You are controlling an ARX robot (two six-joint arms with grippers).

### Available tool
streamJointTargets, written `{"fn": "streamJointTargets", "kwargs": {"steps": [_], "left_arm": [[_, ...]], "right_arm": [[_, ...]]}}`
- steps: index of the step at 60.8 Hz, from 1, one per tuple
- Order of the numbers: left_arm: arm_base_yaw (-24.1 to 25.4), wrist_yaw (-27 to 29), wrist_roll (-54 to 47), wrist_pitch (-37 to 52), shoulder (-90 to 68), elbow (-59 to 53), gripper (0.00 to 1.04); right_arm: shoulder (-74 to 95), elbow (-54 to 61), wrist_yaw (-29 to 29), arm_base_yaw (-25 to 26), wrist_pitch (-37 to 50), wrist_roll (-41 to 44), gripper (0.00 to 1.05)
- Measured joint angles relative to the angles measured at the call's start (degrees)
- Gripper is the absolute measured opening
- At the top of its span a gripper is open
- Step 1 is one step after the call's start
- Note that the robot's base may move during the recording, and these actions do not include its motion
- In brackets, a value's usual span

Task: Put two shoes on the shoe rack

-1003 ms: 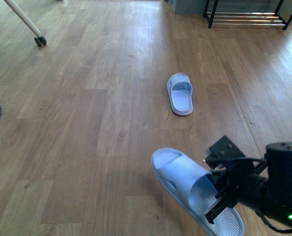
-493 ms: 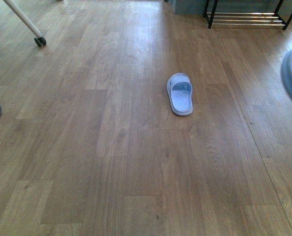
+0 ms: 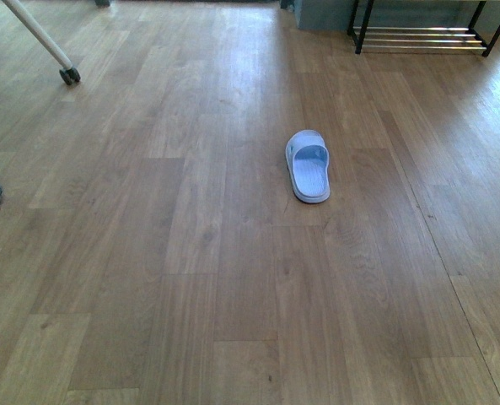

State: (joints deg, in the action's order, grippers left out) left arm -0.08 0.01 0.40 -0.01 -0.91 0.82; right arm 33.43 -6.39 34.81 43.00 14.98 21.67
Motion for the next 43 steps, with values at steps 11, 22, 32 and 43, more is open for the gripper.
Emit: {"fn": "streamJointTargets", "kwargs": {"steps": [11,22,32,43], "left_arm": [[0.0,0.0,0.0,0.0,0.0,0.0,0.95],[0.0,0.0,0.0,0.0,0.0,0.0,0.95],[0.0,0.0,0.0,0.0,0.0,0.0,0.95],[0.0,0.0,0.0,0.0,0.0,0.0,0.95]], "right_arm": [[1.0,0.3,-4.1,-4.1,3.0,-3.1,0.01],[-0.8,0.6,-3.8,-5.3,1.3,-3.0,0.01],[-0.9,0.6,-3.9,-5.5,1.3,-3.0,0.01],[-1.0,0.7,-3.7,-5.5,1.0,-2.8,0.01]]}}
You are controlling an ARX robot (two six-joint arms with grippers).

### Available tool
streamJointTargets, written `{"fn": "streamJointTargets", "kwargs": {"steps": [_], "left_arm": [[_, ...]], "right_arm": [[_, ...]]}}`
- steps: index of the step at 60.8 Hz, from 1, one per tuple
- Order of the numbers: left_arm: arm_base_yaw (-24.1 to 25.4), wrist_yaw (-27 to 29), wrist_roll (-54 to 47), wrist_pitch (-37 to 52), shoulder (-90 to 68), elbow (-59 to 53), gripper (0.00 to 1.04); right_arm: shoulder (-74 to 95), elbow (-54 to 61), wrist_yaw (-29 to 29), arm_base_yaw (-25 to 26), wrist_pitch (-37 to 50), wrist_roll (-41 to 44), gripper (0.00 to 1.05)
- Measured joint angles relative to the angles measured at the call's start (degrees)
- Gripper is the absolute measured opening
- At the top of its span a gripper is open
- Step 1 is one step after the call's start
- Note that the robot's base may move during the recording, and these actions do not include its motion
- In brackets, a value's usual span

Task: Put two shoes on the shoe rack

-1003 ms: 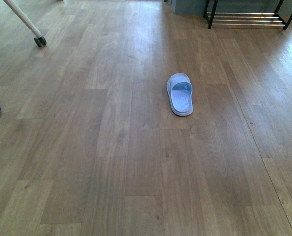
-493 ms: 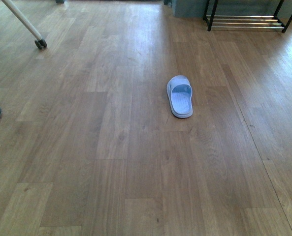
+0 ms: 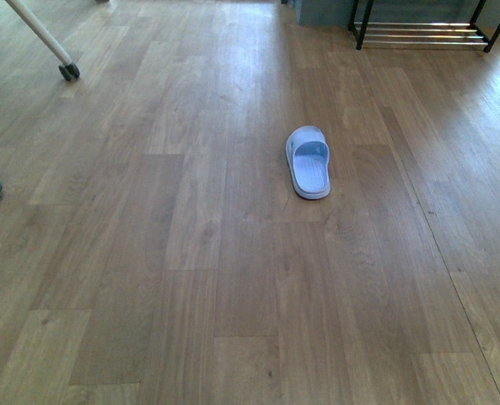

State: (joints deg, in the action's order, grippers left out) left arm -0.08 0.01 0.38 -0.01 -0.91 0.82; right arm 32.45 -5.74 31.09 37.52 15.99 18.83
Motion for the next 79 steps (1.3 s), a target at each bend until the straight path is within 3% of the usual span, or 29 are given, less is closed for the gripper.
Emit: {"fn": "streamJointTargets", "kwargs": {"steps": [79], "left_arm": [[0.0,0.2,0.0,0.0,0.0,0.0,0.95]], "right_arm": [[-0.9,0.7,-2.3,-1.0,-0.2,1.6,0.01]]}}
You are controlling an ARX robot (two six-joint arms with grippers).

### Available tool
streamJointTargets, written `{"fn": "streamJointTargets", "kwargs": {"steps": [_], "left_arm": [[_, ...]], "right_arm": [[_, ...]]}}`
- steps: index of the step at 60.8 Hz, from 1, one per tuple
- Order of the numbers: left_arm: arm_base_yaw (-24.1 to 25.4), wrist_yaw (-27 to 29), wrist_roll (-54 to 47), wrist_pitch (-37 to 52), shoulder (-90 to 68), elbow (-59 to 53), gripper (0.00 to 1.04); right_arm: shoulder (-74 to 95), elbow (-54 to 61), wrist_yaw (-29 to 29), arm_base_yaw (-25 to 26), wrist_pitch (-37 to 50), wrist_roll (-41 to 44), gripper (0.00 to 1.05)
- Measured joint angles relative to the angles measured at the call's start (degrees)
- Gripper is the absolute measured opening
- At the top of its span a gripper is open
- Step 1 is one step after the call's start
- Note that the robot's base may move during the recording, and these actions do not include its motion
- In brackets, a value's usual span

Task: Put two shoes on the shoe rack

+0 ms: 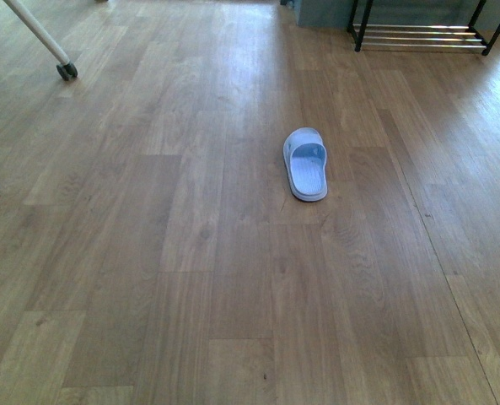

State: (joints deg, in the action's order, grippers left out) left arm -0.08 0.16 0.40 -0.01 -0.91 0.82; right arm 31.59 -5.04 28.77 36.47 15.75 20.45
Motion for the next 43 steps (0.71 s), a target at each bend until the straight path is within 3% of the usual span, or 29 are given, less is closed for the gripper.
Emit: {"fn": "streamJointTargets", "kwargs": {"steps": [43], "left_arm": [[0.0,-0.2,0.0,0.0,0.0,0.0,0.95]], "right_arm": [[-0.1,0.1,-0.1,0.0,0.0,0.1,0.01]]}}
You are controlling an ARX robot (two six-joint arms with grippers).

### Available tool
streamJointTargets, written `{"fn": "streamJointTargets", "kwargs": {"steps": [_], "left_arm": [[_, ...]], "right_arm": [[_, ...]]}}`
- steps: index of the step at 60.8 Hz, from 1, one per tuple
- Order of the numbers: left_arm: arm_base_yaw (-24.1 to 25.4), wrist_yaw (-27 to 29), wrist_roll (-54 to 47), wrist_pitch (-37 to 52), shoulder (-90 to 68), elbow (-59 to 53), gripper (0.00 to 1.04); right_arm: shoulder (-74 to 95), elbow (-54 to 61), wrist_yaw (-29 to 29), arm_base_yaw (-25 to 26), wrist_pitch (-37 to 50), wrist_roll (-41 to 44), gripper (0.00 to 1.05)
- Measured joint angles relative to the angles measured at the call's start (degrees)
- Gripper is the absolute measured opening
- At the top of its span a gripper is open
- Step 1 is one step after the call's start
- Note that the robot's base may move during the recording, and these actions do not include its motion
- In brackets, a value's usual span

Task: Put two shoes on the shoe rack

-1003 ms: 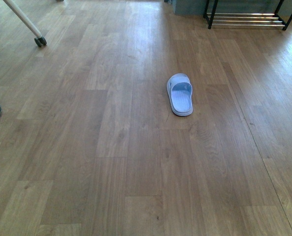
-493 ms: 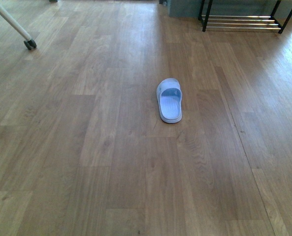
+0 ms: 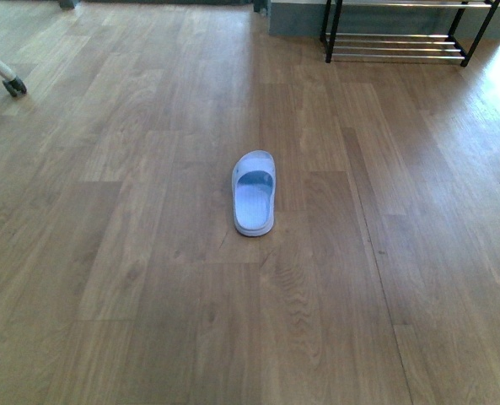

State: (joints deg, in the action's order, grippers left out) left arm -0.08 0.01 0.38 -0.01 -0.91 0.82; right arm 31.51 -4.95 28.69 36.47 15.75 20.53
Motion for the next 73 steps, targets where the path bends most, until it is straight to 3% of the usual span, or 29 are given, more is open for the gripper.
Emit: {"fn": "streamJointTargets", "kwargs": {"steps": [73], "left_arm": [[0.0,-0.1,0.0,0.0,0.0,0.0,0.95]], "right_arm": [[0.2,0.1,-0.4,-0.1,0.0,0.0,0.01]]}}
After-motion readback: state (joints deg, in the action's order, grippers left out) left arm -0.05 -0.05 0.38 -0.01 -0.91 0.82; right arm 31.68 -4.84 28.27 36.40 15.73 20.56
